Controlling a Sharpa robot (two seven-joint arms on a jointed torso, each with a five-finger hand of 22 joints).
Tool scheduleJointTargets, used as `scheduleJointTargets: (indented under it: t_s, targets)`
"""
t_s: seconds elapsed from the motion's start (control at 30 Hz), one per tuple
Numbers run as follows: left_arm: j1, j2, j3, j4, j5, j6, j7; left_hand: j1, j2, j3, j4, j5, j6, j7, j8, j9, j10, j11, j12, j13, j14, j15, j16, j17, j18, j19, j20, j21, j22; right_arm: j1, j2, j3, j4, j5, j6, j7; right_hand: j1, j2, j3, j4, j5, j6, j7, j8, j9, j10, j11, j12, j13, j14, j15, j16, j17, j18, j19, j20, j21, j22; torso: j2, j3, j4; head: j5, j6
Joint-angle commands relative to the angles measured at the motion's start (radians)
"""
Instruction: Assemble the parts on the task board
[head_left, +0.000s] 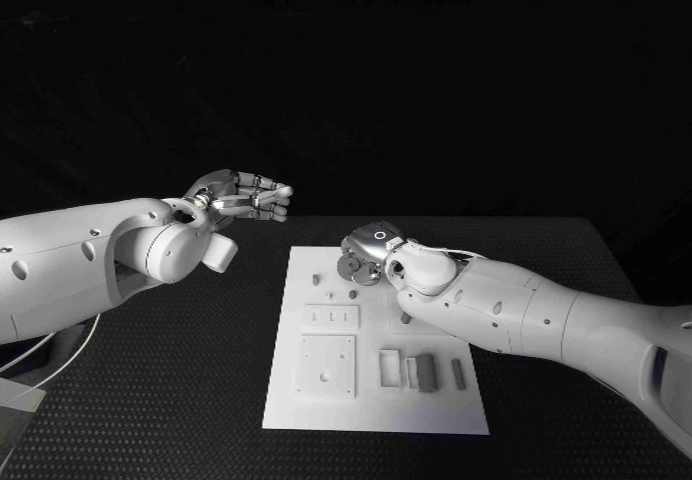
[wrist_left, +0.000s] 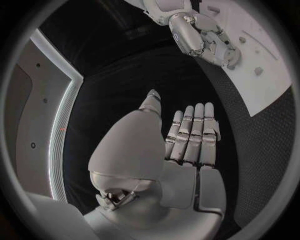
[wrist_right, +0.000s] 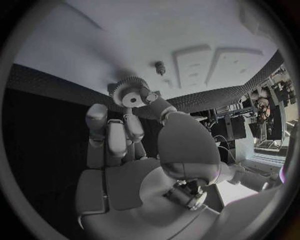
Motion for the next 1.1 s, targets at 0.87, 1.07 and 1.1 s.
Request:
scheduleJointTargets:
  t_s: [0.87, 1.07, 1.1]
  targets:
    - [0.001, 0.005, 0.001, -0.001, -0.005, 0.004, 0.008, 0.0, -0.009, 0.001, 0.001, -0.005, 0.008, 0.036, -0.007, 0.0, -0.005, 0.002, -0.004, -0.002, 0.007, 0.002, -0.007, 0.002, 0.013, 0.006, 0.001, -0.006, -0.001, -0.001, 0.026, -0.001, -0.03, -0.016, 0.015, 0.006, -0.005, -0.003, 0.007, 0.0, 0.002, 0.02, 0.018, -0.005, 0.0, -0.003, 0.005, -0.006, -0.003, 0.001, -0.004, 0.001, -0.001, 0.1, 0.002, -0.004, 0.0, 0.013, 0.0, 0.0, 0.0002, 0.004, -0.008]
    - [0.001, 0.006, 0.001, -0.001, -0.005, 0.004, 0.009, 0.001, -0.01, 0.001, 0.001, -0.005, 0.008, 0.036, -0.007, 0.0, -0.005, 0.002, -0.004, -0.002, 0.007, 0.002, -0.007, 0.002, 0.013, 0.006, 0.001, -0.006, -0.001, -0.003, 0.03, -0.003, -0.03, -0.016, 0.019, 0.007, -0.005, -0.003, 0.007, -0.001, 0.002, 0.02, 0.018, -0.005, 0.0, -0.003, 0.005, -0.006, -0.003, 0.001, -0.004, 0.001, -0.001, 0.1, 0.002, -0.004, -0.001, 0.013, -0.001, -0.0001, 0.0002, 0.004, -0.009]
    - [0.001, 0.006, 0.001, -0.001, -0.005, 0.005, 0.009, 0.001, -0.01, 0.001, 0.001, -0.005, 0.008, 0.036, -0.007, 0.0, -0.005, 0.002, -0.004, -0.002, 0.007, 0.002, -0.007, 0.002, 0.013, 0.006, 0.001, -0.006, -0.001, -0.004, 0.031, -0.003, -0.032, -0.016, 0.019, 0.007, -0.005, -0.003, 0.007, -0.001, 0.002, 0.02, 0.018, -0.005, 0.0, -0.003, 0.005, -0.006, -0.003, 0.001, -0.004, 0.001, -0.001, 0.1, 0.002, -0.004, -0.001, 0.013, 0.0, 0.0, 0.0005, 0.004, -0.01]
